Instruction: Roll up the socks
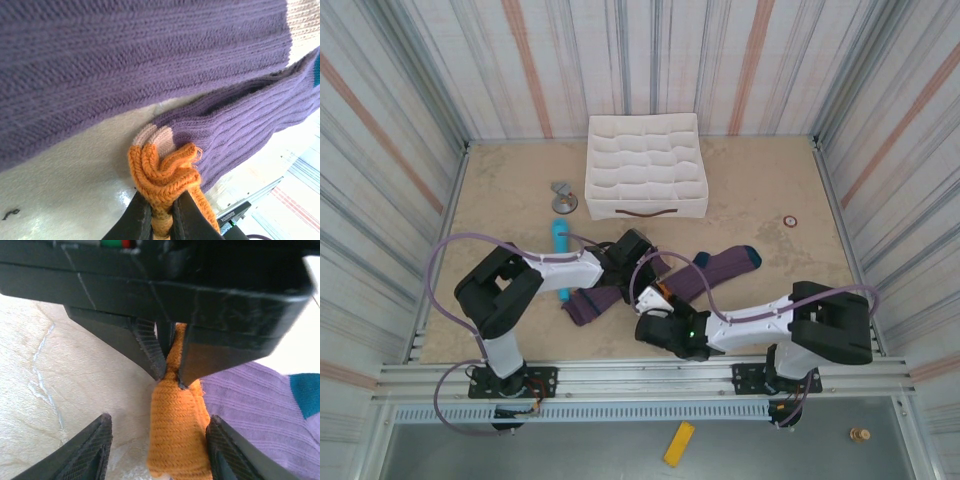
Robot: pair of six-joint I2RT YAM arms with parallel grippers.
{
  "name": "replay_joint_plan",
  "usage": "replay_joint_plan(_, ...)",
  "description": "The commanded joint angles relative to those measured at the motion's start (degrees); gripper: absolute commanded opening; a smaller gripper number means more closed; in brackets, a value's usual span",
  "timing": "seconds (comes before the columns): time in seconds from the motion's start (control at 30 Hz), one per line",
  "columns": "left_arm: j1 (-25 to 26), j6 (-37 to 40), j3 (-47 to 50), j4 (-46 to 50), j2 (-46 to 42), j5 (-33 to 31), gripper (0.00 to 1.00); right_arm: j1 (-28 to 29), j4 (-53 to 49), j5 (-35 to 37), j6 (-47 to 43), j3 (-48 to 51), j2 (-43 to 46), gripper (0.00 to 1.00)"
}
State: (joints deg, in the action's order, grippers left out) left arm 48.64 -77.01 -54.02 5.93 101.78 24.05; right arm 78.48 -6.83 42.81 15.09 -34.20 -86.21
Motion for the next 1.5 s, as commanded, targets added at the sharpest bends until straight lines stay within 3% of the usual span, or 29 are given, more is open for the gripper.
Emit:
replay_joint_plan(0.0, -0.72, -0.24, -0.91, 0.09, 0.21, 1.48, 0.0, -0.23, 1.29, 2.46, 3.19, 0.29, -2.2, 0.5)
replay_joint_plan(0.37, -0.83, -0.3, -0.31, -0.76, -0.11, 1.35, 0.0, -2.0, 1.93, -0.36, 5.9, 0.59, -3.46, 0.13)
replay_joint_plan(0.4, -0.89, -0.49, -0.21, -1.11, -0.15, 1.18, 0.02, -2.24, 2.22, -1.03, 6.04, 0.87, -3.31, 0.1)
replay_joint_plan(0.47, -0.83, -0.9, 0.14, -2.2, -0.64, 0.96, 0.16, -3.15, 3.27, -3.78, 6.44, 1.65, -2.31, 0.0)
replay_joint_plan(0.57, -0.84, -1.13, 0.73, -3.03, -1.87, 0.04, 0.37, -5.17, 4.63, -8.73, 8.05, 3.59, -0.37, 0.0)
replay_joint_plan(0.73, -0.85, -0.58, 2.04, -3.81, -5.53, -3.03, 0.59, -9.86, 6.55, -18.02, 11.09, 7.04, 3.51, 0.0)
replay_joint_plan(0.8, -0.85, 0.38, 1.95, -3.09, -6.85, -4.28, 0.63, -11.83, 7.33, -21.69, 12.27, 8.25, 5.14, 0.0)
replay_joint_plan(1.1, 0.04, 5.02, 1.96, -1.5, -11.12, -10.45, 0.68, -23.49, 11.99, -38.76, 16.76, 15.21, 12.28, 0.0)
replay_joint_plan(1.47, 2.57, 7.93, 2.92, -1.65, -11.35, -13.06, 0.65, -35.96, 18.39, -56.41, 21.9, 19.54, 12.73, 0.0)
